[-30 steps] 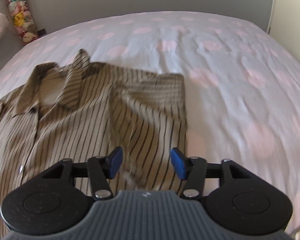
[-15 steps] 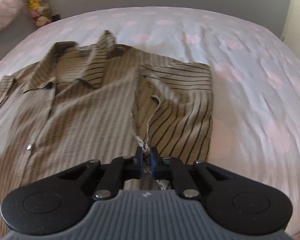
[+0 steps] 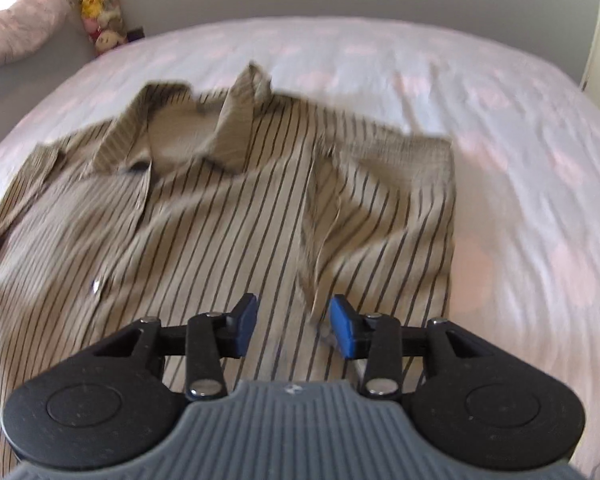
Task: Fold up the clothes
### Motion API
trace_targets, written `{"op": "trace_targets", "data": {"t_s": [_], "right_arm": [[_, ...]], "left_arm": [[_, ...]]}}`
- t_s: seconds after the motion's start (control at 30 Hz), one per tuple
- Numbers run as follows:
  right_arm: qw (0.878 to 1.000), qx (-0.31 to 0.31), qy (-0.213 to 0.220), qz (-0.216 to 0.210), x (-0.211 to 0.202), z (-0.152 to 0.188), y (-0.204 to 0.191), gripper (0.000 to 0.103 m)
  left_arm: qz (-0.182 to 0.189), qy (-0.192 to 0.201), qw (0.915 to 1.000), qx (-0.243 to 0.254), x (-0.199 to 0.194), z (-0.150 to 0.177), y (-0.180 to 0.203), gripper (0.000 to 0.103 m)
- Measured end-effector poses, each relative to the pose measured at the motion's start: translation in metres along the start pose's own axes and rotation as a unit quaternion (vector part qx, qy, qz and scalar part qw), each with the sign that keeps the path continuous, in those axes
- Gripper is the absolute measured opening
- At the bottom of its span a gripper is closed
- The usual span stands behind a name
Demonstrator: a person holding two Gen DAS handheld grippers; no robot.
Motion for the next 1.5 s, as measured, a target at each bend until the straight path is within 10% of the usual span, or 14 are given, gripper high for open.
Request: {"op": "trace_targets", "data": {"t_s": [0.33,0.47,0.6,0.87,1.17,1.5], "right_arm": [[0.998,0.006,-0.003,0.066,0.06,-0.042,0.037,0.042],[0.998,-0.006,-0.021,0.067,0.072,-0.04,0.039,0.003],[1.0,0.012,0.005,0.017,0.065,-0.046,0.029,0.003],[1.0,0.014,0.002,0.004,0.055,-0.054,0.036,0.036],[0.991,0.091,0.054,0.078,0.039,-0.098,0.134,0.048],[0.976,0.196,0.089,0.015,0.088,-0.098,0.186,0.049]], "left_arm": [[-0.01,-0.017,0.9997,0.014,0.013,0.009,-0.001,0.041],[-0.008,-0.027,0.9994,0.021,0.019,0.014,0.002,0.04],[-0.004,-0.025,0.9995,0.019,0.016,0.014,0.002,0.04],[-0.014,-0.009,0.9997,0.019,0.008,0.008,-0.003,0.04],[-0.041,-0.017,0.9987,0.023,0.022,0.014,-0.011,0.041],[-0.061,-0.017,0.9963,0.059,0.037,0.022,-0.002,0.041]]}}
Point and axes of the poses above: each gripper's, at about its wrist camera, not at the fingertips, and x roughly the way its jaws point, y to its right, z to its underside, the point moved 10 cm from there along x, roughly the way its jaws point, and after that the axes turned 11 degrees about -z, right-handed, at the moved point
